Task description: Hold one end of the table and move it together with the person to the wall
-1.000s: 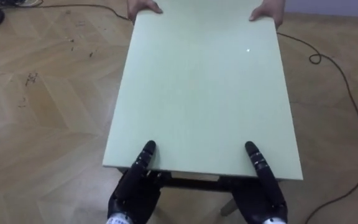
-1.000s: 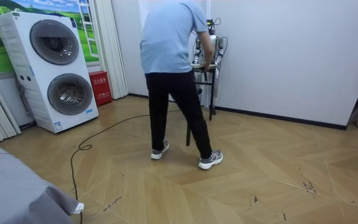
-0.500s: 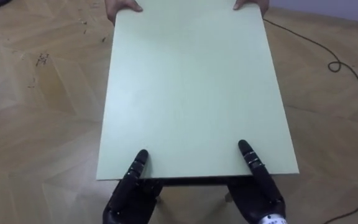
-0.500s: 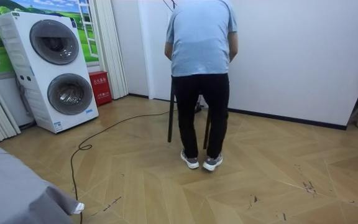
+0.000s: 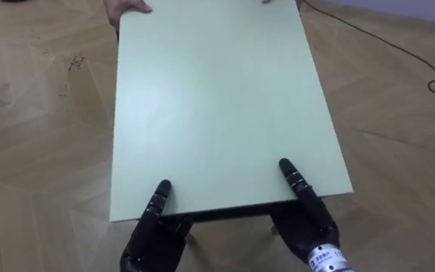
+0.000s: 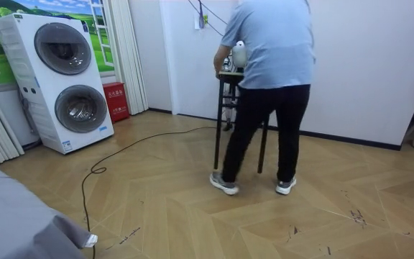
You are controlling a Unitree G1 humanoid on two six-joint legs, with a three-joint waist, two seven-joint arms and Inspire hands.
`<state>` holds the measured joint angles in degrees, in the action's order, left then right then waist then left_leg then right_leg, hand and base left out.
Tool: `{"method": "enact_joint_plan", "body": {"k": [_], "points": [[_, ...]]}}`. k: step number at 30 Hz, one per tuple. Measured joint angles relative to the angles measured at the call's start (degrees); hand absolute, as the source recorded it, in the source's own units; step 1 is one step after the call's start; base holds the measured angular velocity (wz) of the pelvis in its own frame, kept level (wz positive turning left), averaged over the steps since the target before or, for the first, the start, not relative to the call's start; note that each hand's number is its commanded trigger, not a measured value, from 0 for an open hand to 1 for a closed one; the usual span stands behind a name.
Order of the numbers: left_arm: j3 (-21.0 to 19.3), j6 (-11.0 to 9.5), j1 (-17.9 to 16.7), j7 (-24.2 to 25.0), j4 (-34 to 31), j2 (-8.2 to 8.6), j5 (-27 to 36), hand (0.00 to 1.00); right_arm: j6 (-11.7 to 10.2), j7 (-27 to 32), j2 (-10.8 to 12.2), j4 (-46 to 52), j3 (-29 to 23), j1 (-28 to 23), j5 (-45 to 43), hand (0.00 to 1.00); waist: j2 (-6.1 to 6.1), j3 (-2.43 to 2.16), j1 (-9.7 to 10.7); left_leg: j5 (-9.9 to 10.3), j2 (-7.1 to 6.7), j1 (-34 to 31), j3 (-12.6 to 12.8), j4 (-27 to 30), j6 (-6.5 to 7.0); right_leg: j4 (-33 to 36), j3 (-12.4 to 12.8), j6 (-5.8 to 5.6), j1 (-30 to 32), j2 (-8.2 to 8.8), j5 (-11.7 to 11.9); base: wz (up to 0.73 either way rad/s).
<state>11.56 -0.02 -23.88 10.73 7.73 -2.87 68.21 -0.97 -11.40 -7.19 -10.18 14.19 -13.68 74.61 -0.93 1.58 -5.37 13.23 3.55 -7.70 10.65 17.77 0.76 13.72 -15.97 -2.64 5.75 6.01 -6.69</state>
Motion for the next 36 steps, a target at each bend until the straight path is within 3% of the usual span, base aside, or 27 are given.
{"method": "enact_joint_plan", "body": {"k": [6,10,15,23,26,28,29,30,31,32,33,34,36], "points": [[0.09,-0.44,-0.08,0.15,-0.15,0.28,0.43,1.00,0.00,0.21,0.11,0.00,0.01,0.61,-0.48,1.00,-0.09,-0.07,0.24,-0.26,-0.94,0.44,-0.40,-0.15,0.44,3.32,0.53,-0.90,0.28,1.46,-0.70,0.13],[0.29,-0.44,-0.05,0.12,-0.14,-0.20,0.33,1.00,-0.13,0.18,0.35,0.17,0.02,-0.42,-0.07,1.00,-0.05,-0.09,1.42,-0.49,-2.35,0.53,-3.12,-0.37,0.83,4.35,2.29,-1.28,0.13,2.26,-1.62,0.27],[0.39,-0.43,0.05,0.11,-0.15,-0.61,-0.28,1.00,-0.22,0.11,0.23,0.17,0.32,-1.23,0.94,1.00,0.28,-0.20,1.67,-0.53,-2.57,1.36,-5.39,-1.46,0.82,2.85,2.51,-1.29,-2.07,1.74,-1.78,0.21],[0.51,-0.43,0.25,0.12,-0.66,-0.59,-1.35,1.00,-2.02,-0.97,-0.04,0.15,1.29,-2.38,3.21,1.00,2.02,-0.05,0.87,-0.70,-2.57,1.05,-7.70,-1.40,0.47,-1.01,1.63,-1.34,-5.14,0.86,-1.81,0.16],[0.57,-0.42,0.38,0.12,-0.80,-0.68,-2.27,1.00,-2.23,-1.88,0.13,0.01,1.26,-3.29,4.05,1.00,2.09,-0.10,0.47,-0.81,-2.61,0.53,-9.80,-0.83,0.28,-0.77,-0.86,-1.34,-5.72,0.71,-1.82,0.34],[0.82,-0.37,0.48,0.12,-0.85,-0.64,-3.07,1.00,-2.20,-2.18,0.32,-0.06,1.06,-4.00,4.06,1.00,1.59,0.19,0.67,-0.90,-2.54,0.31,-13.78,0.24,0.14,2.26,-1.17,0.01,-4.75,0.30,-2.84,0.57],[1.15,-0.30,0.73,0.11,-0.90,-0.73,-3.11,1.00,-2.19,-2.41,1.08,-0.07,0.74,-4.57,3.92,1.00,1.21,0.43,1.44,-0.94,-2.42,-0.31,-17.93,1.16,0.01,0.22,2.11,2.02,-4.40,-2.32,-4.56,0.73],[1.06,-0.30,0.98,0.11,-1.01,-1.13,-2.98,1.00,-2.19,-2.50,1.32,-0.02,0.83,-4.56,3.91,1.00,2.20,-0.17,1.74,-1.12,-3.33,-1.86,-19.00,1.87,-0.61,-3.59,4.45,3.21,-3.32,-4.87,-2.58,1.11],[1.13,0.26,1.43,-0.48,-0.55,-0.80,-2.98,1.00,-2.25,-2.61,0.56,-0.08,0.10,-4.49,3.93,1.00,0.68,-0.28,2.90,-1.06,-3.05,-2.69,-16.57,2.01,-1.15,-2.86,1.32,3.82,-3.36,-5.02,-2.48,1.01],[1.22,0.72,1.45,-0.52,-0.55,-0.79,-2.89,1.00,-2.33,-2.81,0.22,-0.08,-0.05,-4.51,3.93,1.00,0.25,-0.28,3.71,-1.36,-2.48,-2.88,-12.53,1.61,-1.00,-2.95,-0.25,3.88,-3.71,-4.90,-2.56,1.14],[1.29,1.57,1.48,-0.51,-0.54,-0.79,-2.72,1.00,-2.20,-3.08,0.06,-0.43,-0.37,-4.56,4.11,1.00,-0.03,-0.35,4.59,-1.98,-0.27,-2.75,-2.17,1.18,-0.48,-3.01,-3.33,3.94,-4.37,-4.21,-2.68,1.01],[1.30,2.03,1.47,-0.52,-0.55,-0.84,-2.71,1.00,-2.02,-3.32,0.06,-0.49,-0.82,-4.88,4.02,1.00,-0.09,-0.36,5.14,-2.60,1.30,-2.58,4.74,1.02,-0.18,-3.10,-5.30,3.94,-4.98,-4.16,-2.71,0.94],[1.46,2.29,1.46,-0.56,-0.54,-0.79,-3.01,1.00,-1.69,-3.67,0.41,-0.40,-1.69,-5.31,3.33,1.00,-0.10,-0.35,5.81,-3.36,1.79,-2.92,7.42,0.87,0.06,-3.13,-7.77,3.96,-5.45,-4.09,-2.93,0.74]]}}
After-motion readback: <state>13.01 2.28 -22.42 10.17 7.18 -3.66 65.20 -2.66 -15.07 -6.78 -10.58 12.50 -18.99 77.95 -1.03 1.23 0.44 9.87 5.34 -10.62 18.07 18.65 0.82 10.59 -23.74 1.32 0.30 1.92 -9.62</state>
